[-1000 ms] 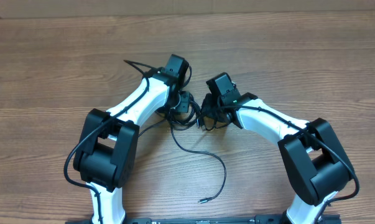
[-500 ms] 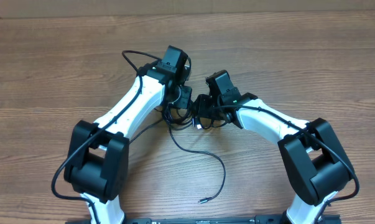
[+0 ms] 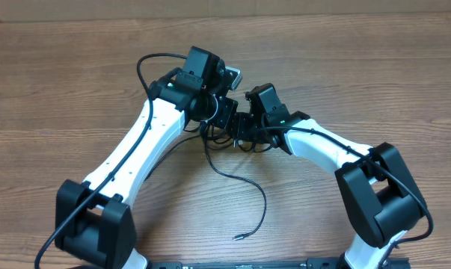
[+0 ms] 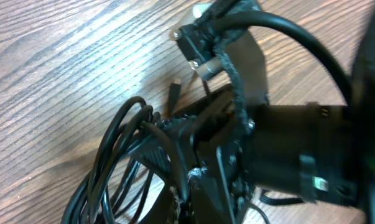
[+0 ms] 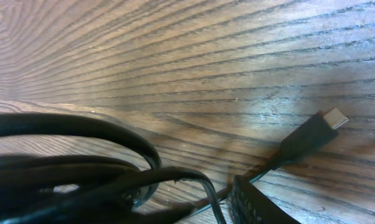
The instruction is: Untangle cables
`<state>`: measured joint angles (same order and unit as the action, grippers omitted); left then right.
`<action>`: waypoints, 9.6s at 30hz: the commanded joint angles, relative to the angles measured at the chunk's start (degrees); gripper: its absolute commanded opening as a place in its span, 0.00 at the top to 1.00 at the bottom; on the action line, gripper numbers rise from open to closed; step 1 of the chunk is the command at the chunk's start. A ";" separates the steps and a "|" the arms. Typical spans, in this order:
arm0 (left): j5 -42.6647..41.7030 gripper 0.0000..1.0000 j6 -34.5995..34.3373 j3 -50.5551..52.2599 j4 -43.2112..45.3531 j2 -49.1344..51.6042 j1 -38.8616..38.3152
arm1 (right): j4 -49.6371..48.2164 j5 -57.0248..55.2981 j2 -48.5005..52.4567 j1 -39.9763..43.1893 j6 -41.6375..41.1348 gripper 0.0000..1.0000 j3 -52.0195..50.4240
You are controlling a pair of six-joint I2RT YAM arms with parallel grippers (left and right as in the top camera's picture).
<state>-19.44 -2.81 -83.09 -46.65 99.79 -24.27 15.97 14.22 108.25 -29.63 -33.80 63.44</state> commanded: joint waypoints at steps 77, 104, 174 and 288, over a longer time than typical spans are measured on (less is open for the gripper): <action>20.50 0.84 1.49 -1.22 7.58 16.20 6.03 | 3.26 -0.20 -0.76 5.64 -0.59 0.47 -0.17; 22.38 0.83 -2.54 2.01 15.26 16.20 5.86 | -2.56 0.46 -0.76 5.70 -0.17 0.30 -0.17; 4.87 0.96 7.45 1.62 3.54 -5.31 3.34 | -2.36 13.68 -7.80 2.62 -60.92 0.62 -0.07; 8.41 0.96 2.12 1.62 1.90 -4.42 1.75 | -6.51 11.50 -3.76 3.74 -44.65 0.73 -6.01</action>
<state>-8.05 -3.31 -81.03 -45.04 95.04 -22.15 9.76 19.92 104.05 -27.27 -79.75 57.63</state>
